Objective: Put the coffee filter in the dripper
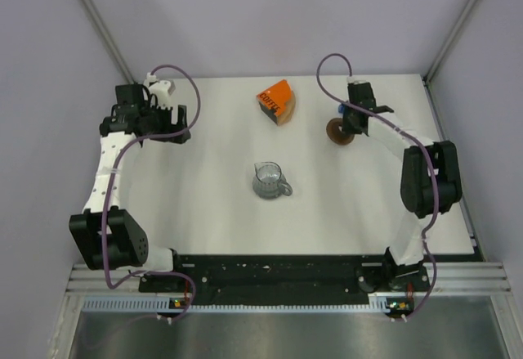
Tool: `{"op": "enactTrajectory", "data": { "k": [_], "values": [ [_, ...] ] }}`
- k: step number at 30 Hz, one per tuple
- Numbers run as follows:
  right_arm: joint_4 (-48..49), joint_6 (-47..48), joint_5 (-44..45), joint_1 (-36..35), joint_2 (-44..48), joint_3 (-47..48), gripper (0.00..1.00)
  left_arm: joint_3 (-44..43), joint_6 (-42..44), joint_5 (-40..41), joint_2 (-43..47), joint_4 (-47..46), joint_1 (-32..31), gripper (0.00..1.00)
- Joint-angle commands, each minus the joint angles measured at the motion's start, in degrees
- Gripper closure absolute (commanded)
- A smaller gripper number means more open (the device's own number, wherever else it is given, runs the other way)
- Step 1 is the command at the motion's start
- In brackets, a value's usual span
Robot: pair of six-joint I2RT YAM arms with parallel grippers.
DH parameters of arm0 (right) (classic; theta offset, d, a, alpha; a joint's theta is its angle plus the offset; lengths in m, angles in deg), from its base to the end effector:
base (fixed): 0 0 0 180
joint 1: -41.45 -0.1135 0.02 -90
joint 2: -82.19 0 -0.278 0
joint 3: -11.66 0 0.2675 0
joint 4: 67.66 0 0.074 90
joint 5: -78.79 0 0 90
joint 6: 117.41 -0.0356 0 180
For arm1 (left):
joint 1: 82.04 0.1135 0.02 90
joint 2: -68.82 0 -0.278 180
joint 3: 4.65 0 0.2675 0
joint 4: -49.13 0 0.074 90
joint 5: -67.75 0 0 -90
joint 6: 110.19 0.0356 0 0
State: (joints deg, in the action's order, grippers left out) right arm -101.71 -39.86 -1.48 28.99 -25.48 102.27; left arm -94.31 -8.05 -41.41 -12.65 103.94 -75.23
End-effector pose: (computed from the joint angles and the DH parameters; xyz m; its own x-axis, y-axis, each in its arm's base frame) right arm 0.4198 0.0866 0.2150 -0.7657 0.0484 -0.6414 0.0574 0.9983 0.0069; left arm 0.3166 0.0260 0.3483 -0.6820 0.1186 -0.7216 0.2611 0.9612 -0.0888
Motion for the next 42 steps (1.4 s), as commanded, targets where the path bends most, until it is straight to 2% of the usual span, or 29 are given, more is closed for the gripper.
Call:
{"op": "enactTrajectory", "data": {
  "k": [1,5,7,12,15,18,20,25,29,36,39,42],
  "values": [
    [2.3,2.4,-0.6,-3.7,11.0,2.1,1.0,-4.8,0.3,-4.4,1.4,2.0,-2.0,0.11],
    [2.5,5.4,3.8,-11.2,14.9,5.6,1.0,-11.6,-2.2,-11.2,0.4,6.9,-5.2,0.11],
    [3.5,6.5,5.4,-14.9,15.9,7.7,1.0,-14.9,-6.1,-15.6,0.1,7.1,-6.5,0.05],
    [8.0,9.2,7.7,-24.9,18.0,10.5,1.0,-15.5,-22.1,-23.5,0.2,-1.1,-12.7,0.01],
    [9.2,10.5,7.1,-29.6,17.7,12.2,1.0,-16.1,-28.4,-25.2,-1.6,-4.0,-14.7,0.01],
    [9.0,10.9,5.8,-32.5,16.8,14.5,1.0,-17.1,-28.0,-20.9,-3.2,-4.1,-17.4,0.09],
    [9.0,12.1,5.6,-34.4,16.3,15.4,1.0,-17.2,-28.3,-19.8,-4.4,-4.1,-18.4,0.19],
    [9.4,12.1,3.6,-36.2,15.7,16.5,1.0,-17.2,-29.2,-22.1,-7.4,-4.4,-18.9,0.41],
    [10.3,12.1,1.3,-36.5,15.2,16.0,1.0,-17.1,-30.0,-26.0,-8.1,-6.0,-18.9,0.52],
    [11.1,12.1,-0.2,-36.5,14.0,16.2,1.0,-15.1,-30.6,-30.4,-7.4,-10.1,-18.9,0.49],
    [11.6,12.1,-1.0,-36.5,13.7,16.5,1.0,-14.4,-32.0,-31.3,-7.4,-11.7,-18.9,0.53],
    [11.8,12.1,-1.2,-36.5,13.5,16.6,1.0,-15.0,-32.3,-30.2,-8.4,-10.8,-18.9,0.85]
  ]
}}
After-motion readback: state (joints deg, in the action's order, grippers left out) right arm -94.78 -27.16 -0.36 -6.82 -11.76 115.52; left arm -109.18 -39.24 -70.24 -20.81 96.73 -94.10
